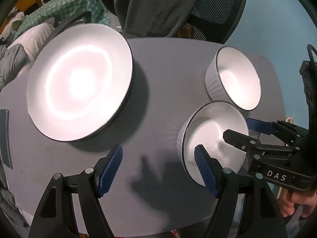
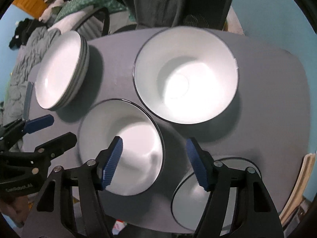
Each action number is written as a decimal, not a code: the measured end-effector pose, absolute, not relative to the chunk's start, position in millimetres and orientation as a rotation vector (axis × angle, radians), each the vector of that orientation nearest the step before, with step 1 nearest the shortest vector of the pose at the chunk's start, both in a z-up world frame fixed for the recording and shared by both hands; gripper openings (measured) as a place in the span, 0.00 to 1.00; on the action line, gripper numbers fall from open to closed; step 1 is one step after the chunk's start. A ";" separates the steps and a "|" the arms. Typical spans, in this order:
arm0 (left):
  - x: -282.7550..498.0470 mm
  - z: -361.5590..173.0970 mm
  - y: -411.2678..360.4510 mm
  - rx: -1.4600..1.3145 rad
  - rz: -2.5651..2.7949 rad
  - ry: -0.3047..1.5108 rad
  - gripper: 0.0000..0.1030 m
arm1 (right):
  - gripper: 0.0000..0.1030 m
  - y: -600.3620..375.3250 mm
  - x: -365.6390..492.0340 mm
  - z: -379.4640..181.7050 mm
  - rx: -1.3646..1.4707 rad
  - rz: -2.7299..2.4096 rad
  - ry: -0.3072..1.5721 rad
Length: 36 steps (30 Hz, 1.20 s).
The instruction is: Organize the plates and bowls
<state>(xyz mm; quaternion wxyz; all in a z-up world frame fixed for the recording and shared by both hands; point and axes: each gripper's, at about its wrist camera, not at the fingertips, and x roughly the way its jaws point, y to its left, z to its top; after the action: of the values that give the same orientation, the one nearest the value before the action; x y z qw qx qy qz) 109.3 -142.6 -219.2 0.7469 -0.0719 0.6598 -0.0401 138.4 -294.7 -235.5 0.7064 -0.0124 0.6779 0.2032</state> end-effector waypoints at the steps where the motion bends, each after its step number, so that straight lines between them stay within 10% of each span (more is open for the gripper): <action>1: 109.5 -222.0 -144.3 -0.157 -0.088 1.451 0.74 | 0.62 -294.1 139.0 -237.7 -0.033 0.455 1.514; 13: 108.2 -245.9 -157.0 -0.208 -0.077 1.502 0.74 | 0.41 -292.6 140.7 -249.3 -0.088 0.491 1.539; 26: 98.2 -260.7 -156.5 -0.240 -0.097 1.559 0.38 | 0.15 -289.9 131.7 -244.2 -0.152 0.507 1.548; 36: 83.4 -256.9 -144.0 -0.236 -0.086 1.571 0.37 | 0.12 -277.1 124.9 -242.6 -0.100 0.585 1.586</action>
<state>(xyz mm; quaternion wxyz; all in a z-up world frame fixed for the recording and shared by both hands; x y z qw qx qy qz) 83.5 -144.0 -256.9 0.7000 -0.1060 0.7052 -0.0387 124.9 -277.1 -242.6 0.6625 -0.0444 0.7016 0.2586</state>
